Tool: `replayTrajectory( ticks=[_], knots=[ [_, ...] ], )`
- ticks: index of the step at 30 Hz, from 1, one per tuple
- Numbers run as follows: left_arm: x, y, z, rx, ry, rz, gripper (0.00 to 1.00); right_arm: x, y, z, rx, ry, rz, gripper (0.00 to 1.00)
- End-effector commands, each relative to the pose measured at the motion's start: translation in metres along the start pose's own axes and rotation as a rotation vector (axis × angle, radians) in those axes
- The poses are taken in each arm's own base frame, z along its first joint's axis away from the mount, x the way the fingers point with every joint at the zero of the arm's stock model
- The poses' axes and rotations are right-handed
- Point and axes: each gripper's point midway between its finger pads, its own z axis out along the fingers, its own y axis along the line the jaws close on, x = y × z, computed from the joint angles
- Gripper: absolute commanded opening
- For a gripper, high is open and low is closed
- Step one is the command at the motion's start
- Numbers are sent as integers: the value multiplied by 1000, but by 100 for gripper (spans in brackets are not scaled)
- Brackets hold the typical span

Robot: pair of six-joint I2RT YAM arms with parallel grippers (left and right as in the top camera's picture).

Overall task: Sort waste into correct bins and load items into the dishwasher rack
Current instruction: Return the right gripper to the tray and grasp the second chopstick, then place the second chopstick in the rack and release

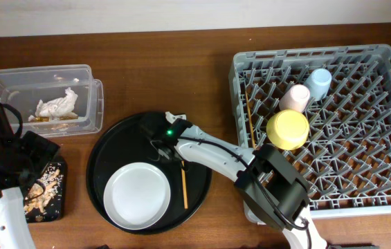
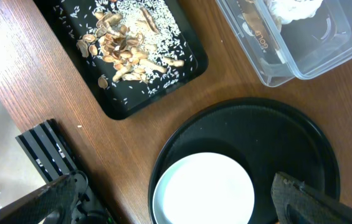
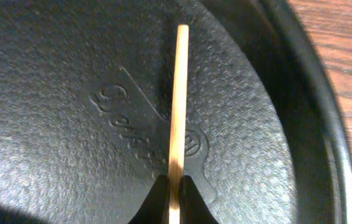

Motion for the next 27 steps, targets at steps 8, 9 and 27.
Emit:
replayTrajectory(
  ticks=[8, 9, 27],
  knots=[
    [-2, 1, -1, -4, -4, -1, 99, -86, -94, -128, -81, -57, -432, 4],
    [-2, 1, -1, -4, -4, -1, 99, -85, -108, -125, -68, -27, -440, 4],
    [-2, 2, -1, -4, -5, -1, 99, -92, -222, -69, -96, 94, -29, 4]
  ],
)
